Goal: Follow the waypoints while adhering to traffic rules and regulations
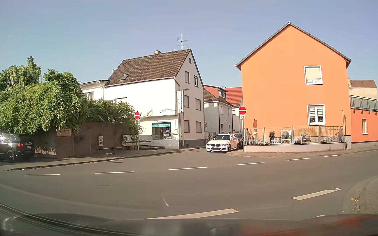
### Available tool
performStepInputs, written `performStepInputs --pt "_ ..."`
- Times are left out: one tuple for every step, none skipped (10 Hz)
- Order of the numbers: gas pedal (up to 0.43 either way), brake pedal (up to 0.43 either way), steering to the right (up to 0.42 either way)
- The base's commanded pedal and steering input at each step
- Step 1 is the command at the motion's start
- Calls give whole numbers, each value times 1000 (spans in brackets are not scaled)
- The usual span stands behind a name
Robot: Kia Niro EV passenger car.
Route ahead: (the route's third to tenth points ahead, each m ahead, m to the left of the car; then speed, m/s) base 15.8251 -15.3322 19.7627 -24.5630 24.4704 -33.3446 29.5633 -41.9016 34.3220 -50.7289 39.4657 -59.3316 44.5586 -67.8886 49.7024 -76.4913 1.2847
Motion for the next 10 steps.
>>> performStepInputs --pt "157 24 24" --pt "157 30 31" --pt "157 37 38" --pt "157 30 53" --pt "157 30 65" --pt "157 24 90" --pt "157 30 117" --pt "157 30 141" --pt "157 24 165" --pt "157 37 189"
